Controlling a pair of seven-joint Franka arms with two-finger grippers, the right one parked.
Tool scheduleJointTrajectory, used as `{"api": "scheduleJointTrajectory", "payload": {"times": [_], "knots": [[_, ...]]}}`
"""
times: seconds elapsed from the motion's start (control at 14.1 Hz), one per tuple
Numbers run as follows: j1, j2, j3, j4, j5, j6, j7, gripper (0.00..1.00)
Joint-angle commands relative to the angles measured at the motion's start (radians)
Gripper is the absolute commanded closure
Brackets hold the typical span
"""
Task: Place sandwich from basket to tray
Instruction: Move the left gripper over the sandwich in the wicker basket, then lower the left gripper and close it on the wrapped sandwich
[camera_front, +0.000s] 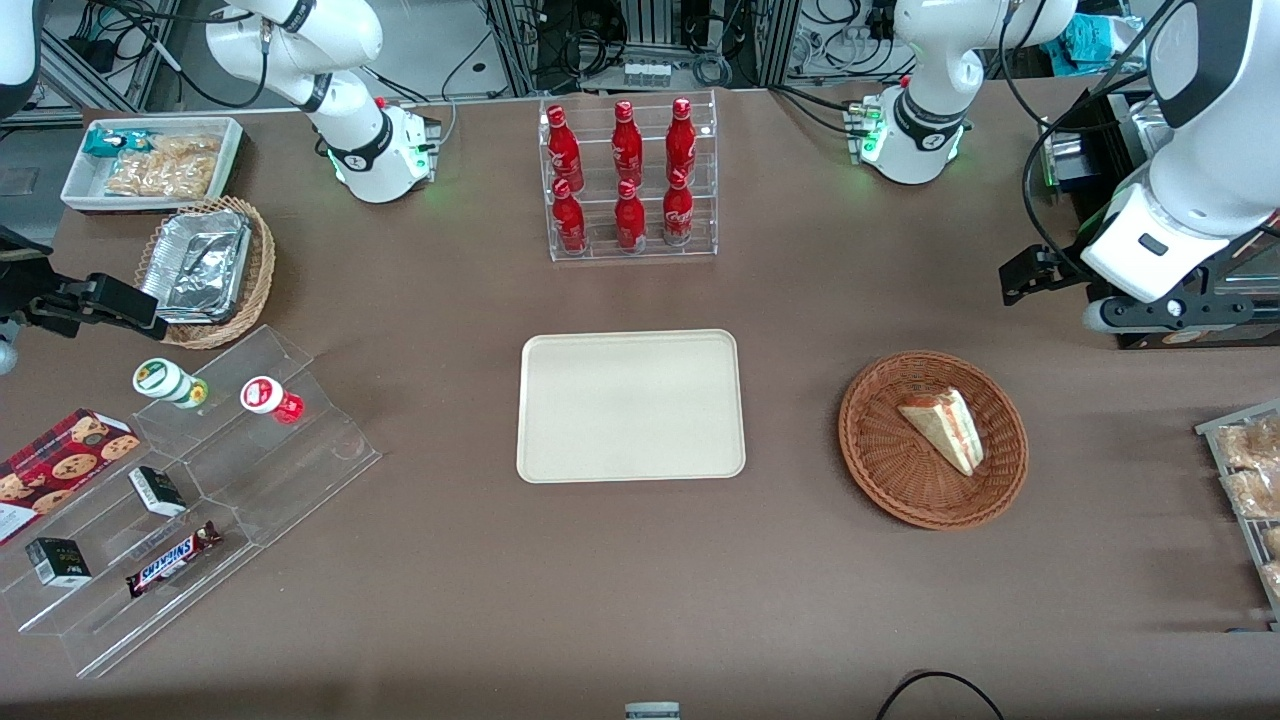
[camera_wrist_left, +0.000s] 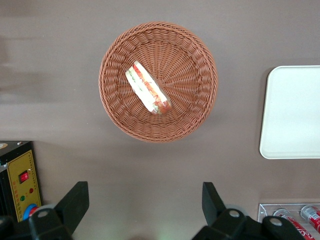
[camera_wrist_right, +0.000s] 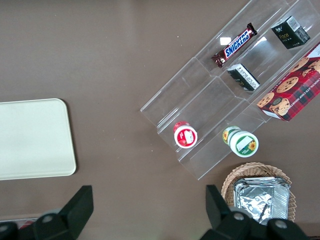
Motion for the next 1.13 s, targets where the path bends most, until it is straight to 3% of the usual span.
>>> {"api": "scheduleJointTrajectory", "payload": {"times": [0.0, 0.42, 0.85, 1.06], "knots": [[0.004, -0.022, 0.002, -0.026, -0.008, 0.016, 0.009, 0.0], [0.004, 0.054, 0.003, -0.107, -0.012, 0.079, -0.006, 0.0], [0.002, 0.093, 0.002, -0.47, -0.01, 0.649, -0.035, 0.0], [0.004, 0.142, 0.002, -0.489, -0.01, 0.73, -0.213, 0.0]]}}
